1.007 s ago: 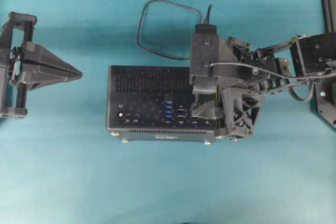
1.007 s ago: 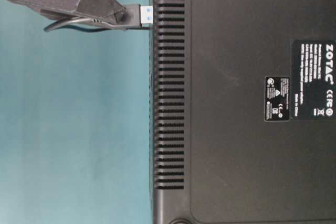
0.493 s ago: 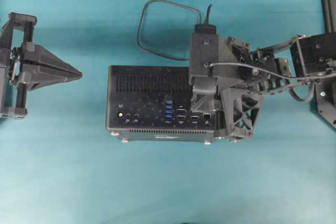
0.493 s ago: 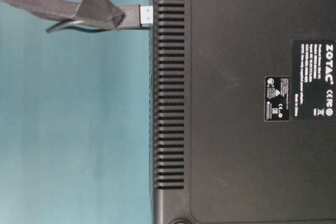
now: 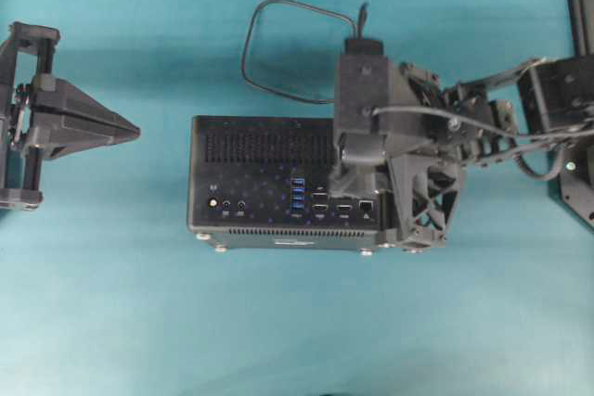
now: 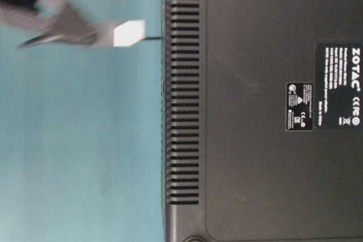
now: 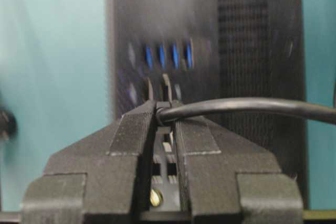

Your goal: Insert the USB into the PC box with both arms.

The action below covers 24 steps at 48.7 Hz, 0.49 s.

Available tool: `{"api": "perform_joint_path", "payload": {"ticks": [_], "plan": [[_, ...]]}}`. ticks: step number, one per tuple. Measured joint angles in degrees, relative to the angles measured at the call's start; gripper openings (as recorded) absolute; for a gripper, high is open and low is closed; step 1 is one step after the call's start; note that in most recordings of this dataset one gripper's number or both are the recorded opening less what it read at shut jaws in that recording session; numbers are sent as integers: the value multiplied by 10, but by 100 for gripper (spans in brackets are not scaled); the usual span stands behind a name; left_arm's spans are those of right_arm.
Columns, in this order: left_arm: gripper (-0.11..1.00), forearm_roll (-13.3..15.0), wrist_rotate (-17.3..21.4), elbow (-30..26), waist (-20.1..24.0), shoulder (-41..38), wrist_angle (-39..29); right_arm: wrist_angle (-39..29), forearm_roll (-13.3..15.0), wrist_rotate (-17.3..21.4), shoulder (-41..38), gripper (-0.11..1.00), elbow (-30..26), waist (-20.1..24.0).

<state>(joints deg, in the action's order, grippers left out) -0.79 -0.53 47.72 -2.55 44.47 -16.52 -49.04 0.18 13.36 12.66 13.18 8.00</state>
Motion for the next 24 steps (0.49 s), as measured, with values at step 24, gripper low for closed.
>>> {"api": "perform_joint_path", "payload": {"ticks": [24], "plan": [[0,0,1,18,1,28,1,8,97,0,-54,9,-23,2]]}}
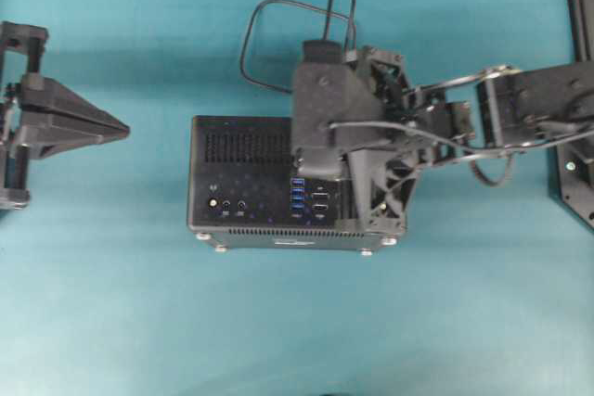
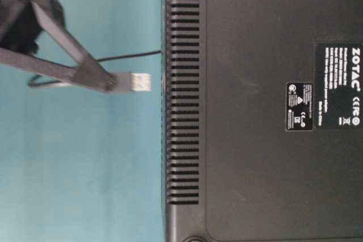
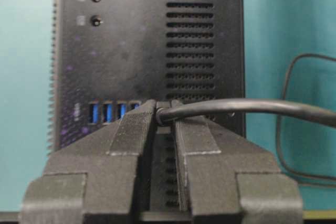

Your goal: Insert the USB into the PC box with both arms.

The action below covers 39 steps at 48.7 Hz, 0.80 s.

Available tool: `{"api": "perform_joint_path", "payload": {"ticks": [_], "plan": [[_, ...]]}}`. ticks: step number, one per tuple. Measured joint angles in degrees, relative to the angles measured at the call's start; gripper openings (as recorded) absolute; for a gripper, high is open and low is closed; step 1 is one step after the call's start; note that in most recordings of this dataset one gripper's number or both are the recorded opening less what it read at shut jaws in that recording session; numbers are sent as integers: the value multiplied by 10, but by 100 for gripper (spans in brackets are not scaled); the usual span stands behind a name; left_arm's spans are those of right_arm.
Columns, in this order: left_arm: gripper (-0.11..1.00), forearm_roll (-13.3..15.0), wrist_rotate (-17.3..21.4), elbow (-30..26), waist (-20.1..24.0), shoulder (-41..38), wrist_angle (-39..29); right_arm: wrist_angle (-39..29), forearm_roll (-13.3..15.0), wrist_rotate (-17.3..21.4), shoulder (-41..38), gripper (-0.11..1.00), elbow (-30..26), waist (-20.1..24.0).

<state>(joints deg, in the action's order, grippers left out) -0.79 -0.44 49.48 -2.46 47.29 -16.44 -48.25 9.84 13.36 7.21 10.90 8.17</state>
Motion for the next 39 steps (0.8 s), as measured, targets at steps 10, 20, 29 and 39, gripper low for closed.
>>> {"api": "perform_joint_path", "payload": {"ticks": [10,20,29,39], "plan": [[0,0,0,0,0,1,-1,7,5,0,-4,9,0,0],[0,0,0,0,0,2,0,6,5,0,-11,9,-1,2],[0,0,-1,2,0,2,0,2,9,0,-12,9,-2,5],[0,0,-1,3,0,2,0,-4,9,0,-12,9,-2,11]]}}
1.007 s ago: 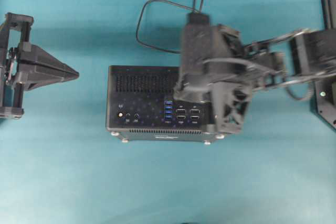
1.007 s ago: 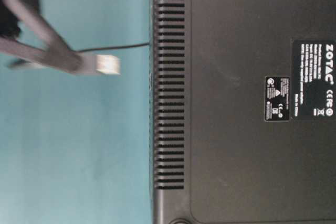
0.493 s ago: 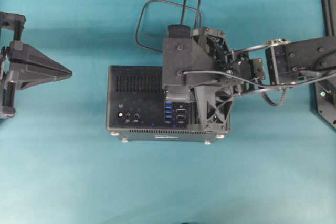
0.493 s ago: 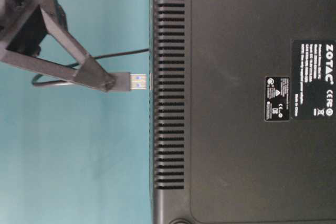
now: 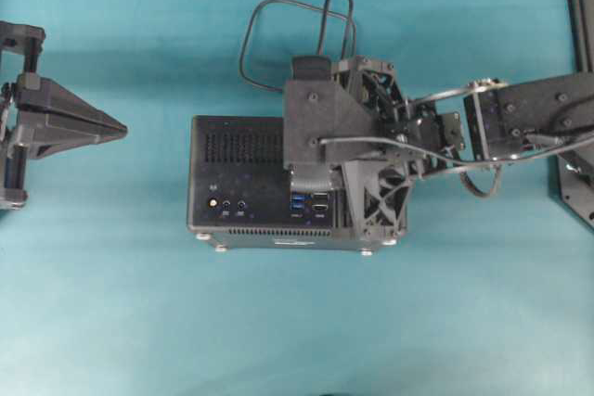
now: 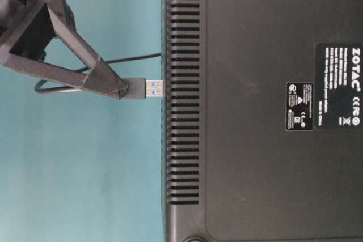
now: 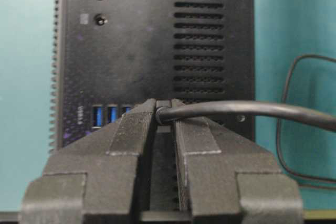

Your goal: Insert the USB into the PC box with both arms.

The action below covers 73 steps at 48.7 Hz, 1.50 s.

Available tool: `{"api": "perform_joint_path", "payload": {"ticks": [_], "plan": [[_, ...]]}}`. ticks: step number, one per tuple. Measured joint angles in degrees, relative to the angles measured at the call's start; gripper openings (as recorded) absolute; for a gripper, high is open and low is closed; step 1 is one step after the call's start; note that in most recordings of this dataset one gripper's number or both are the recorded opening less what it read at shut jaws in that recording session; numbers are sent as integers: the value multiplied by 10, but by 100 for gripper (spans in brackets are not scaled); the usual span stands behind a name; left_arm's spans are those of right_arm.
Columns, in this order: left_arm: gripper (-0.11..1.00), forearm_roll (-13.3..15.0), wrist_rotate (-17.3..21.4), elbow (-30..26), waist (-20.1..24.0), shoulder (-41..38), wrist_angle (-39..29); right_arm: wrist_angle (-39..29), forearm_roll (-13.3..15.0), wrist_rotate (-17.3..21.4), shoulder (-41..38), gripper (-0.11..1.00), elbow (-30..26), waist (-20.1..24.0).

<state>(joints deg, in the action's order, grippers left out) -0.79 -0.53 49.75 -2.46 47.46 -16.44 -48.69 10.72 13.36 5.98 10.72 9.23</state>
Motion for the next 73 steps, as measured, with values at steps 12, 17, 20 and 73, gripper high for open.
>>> {"api": "perform_joint_path", "payload": {"ticks": [12,17,20,73], "plan": [[0,0,0,0,0,0,0,-3,0,3,-6,9,-4,4],[0,0,0,0,-1,3,0,-4,0,3,-6,9,-4,4],[0,0,0,-1,-1,4,0,-5,0,3,-7,9,-5,4],[0,0,0,1,-1,11,0,-21,-2,5,-14,9,-6,17]]}}
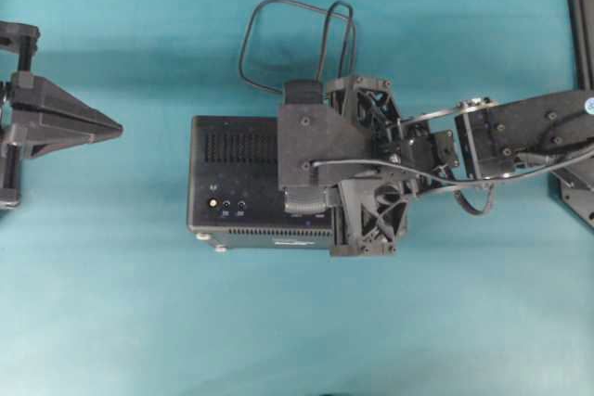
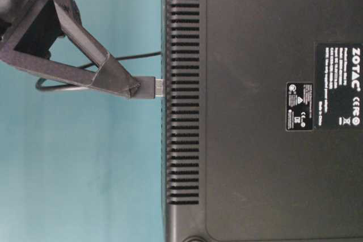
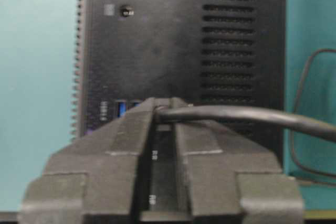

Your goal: Insert the USB into the PC box with both arms.

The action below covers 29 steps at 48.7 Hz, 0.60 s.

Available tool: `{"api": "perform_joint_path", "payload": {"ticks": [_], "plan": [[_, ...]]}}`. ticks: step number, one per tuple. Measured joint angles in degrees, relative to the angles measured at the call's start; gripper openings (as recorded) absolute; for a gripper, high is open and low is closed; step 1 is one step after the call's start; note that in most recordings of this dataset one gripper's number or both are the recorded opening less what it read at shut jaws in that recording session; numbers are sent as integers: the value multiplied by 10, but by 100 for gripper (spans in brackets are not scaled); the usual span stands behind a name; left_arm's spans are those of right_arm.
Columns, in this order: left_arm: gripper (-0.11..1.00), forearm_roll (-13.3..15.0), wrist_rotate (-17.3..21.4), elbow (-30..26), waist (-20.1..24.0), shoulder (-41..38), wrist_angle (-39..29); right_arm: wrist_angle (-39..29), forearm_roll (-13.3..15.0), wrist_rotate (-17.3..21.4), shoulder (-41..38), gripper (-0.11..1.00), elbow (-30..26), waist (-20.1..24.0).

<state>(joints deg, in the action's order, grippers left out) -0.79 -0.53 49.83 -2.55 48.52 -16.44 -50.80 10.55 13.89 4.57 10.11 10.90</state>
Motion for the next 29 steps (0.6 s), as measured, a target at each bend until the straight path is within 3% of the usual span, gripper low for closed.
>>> {"api": "perform_joint_path", "payload": {"ticks": [29], "plan": [[0,0,0,3,-1,0,0,10,-2,0,0,9,4,-11]]}}
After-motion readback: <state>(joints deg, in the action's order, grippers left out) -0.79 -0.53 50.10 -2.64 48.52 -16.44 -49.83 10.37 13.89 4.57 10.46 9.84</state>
